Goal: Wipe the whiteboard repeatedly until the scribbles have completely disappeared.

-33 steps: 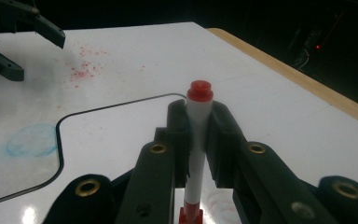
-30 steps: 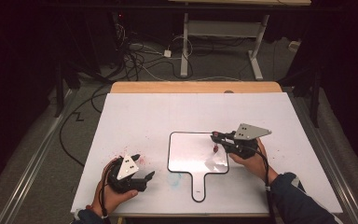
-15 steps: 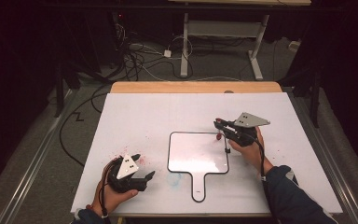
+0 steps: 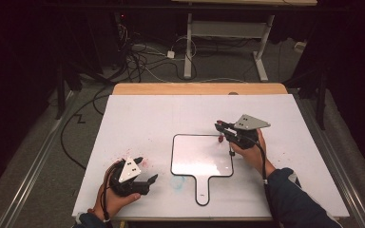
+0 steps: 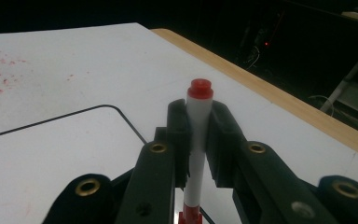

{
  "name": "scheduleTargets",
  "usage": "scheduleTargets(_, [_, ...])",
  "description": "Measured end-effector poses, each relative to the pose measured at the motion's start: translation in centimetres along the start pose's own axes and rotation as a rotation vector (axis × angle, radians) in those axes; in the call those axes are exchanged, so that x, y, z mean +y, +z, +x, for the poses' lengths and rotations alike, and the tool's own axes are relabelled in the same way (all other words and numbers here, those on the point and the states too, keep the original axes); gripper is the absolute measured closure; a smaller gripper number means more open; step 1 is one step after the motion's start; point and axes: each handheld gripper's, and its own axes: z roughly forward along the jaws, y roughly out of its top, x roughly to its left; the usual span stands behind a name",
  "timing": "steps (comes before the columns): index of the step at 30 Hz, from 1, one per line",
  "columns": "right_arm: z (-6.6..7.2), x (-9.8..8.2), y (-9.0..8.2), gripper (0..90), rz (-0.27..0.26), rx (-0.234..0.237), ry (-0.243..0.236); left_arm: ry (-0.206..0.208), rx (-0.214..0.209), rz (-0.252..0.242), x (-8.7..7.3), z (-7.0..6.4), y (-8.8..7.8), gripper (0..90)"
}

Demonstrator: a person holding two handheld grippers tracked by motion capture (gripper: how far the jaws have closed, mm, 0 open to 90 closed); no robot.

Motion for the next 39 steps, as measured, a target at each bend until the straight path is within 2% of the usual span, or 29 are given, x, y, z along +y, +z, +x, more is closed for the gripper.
scheduleTargets(2, [0.1, 0.0, 0.0, 81.5, -0.005, 0.006, 0.003, 0.001, 0.0, 0.001, 0.0, 0.0, 0.0, 20.8])
scheduleTargets(3, [0.3, 0.0, 0.1, 81.5, -0.009, 0.02, -0.004, 0.002, -0.001, 0.002, 0.0, 0.0, 0.1, 20.8])
scheduleTargets(5, [0.9, 0.2, 0.3, 81.5, -0.018, 0.064, 0.013, 0.005, -0.001, 0.002, 0.1, -0.1, 0.1, 20.8])
scheduleTargets(8, [2.1, 0.5, 0.5, 81.5, -0.019, 0.107, -0.022, 0.003, -0.001, 0.004, 0.0, 0.0, 0.1, 20.8])
scheduleTargets(11, [2.0, 0.6, 0.7, 81.5, -0.014, 0.087, -0.036, 0.002, -0.002, 0.002, 0.0, 0.0, 0.0, 20.8])
scheduleTargets(14, [0.9, 0.3, 0.7, 81.5, -0.007, 0.015, -0.02, 0.003, -0.002, 0.002, 0.0, 0.0, 0.0, 20.8])
scheduleTargets(15, [0.6, 0.2, 0.7, 81.5, -0.008, 0.005, -0.006, 0.002, -0.002, 0.002, 0.0, 0.0, 0.0, 20.8])
scheduleTargets(17, [0.4, 0.1, 0.5, 81.5, -0.008, 0.008, 0.012, 0.0, -0.004, 0.002, 0.0, 0.0, 0.0, 20.8])
scheduleTargets(18, [0.5, 0.2, 0.5, 81.5, -0.008, 0.012, 0.003, -0.001, -0.004, 0.003, 0.0, 0.0, 0.0, 20.8])
scheduleTargets(23, [2.0, 0.5, 0.6, 81.5, -0.013, 0.11, 0.003, 0.008, -0.003, 0.005, 0.0, -0.1, 0.0, 20.8])
scheduleTargets(25, [2.8, 0.5, 0.4, 81.4, -0.018, 0.135, -0.011, 0.005, -0.003, 0.003, 0.0, -0.1, -0.1, 20.8])
scheduleTargets(27, [2.9, 0.4, -0.2, 81.5, -0.014, 0.134, -0.032, 0.005, -0.002, 0.004, 0.0, -0.1, -0.1, 20.8])
scheduleTargets(28, [2.6, 0.3, -0.3, 81.5, -0.016, 0.134, -0.027, 0.006, -0.003, 0.005, 0.0, -0.1, 0.0, 20.8])
scheduleTargets(32, [0.8, -0.4, -0.7, 81.5, -0.013, 0.053, 0.001, 0.007, -0.002, 0.002, 0.0, -0.1, -0.1, 20.8])
scheduleTargets(34, [0.1, -0.6, -0.9, 81.5, -0.014, 0.018, -0.002, 0.007, -0.003, 0.004, 0.0, -0.1, 0.0, 20.8])
scheduleTargets(36, [-0.2, -0.8, -1.0, 81.5, -0.023, 0.019, 0.021, 0.007, -0.002, 0.005, 0.0, -0.1, 0.0, 20.8])
scheduleTargets(38, [0.1, -0.7, -0.9, 81.5, -0.02, 0.024, 0.011, 0.005, -0.004, 0.006, 0.0, -0.1, 0.1, 20.8])
scheduleTargets(39, [0.3, -0.6, -0.7, 81.5, -0.03, 0.046, 0.016, 0.007, -0.004, 0.007, 0.0, -0.1, 0.1, 20.8])
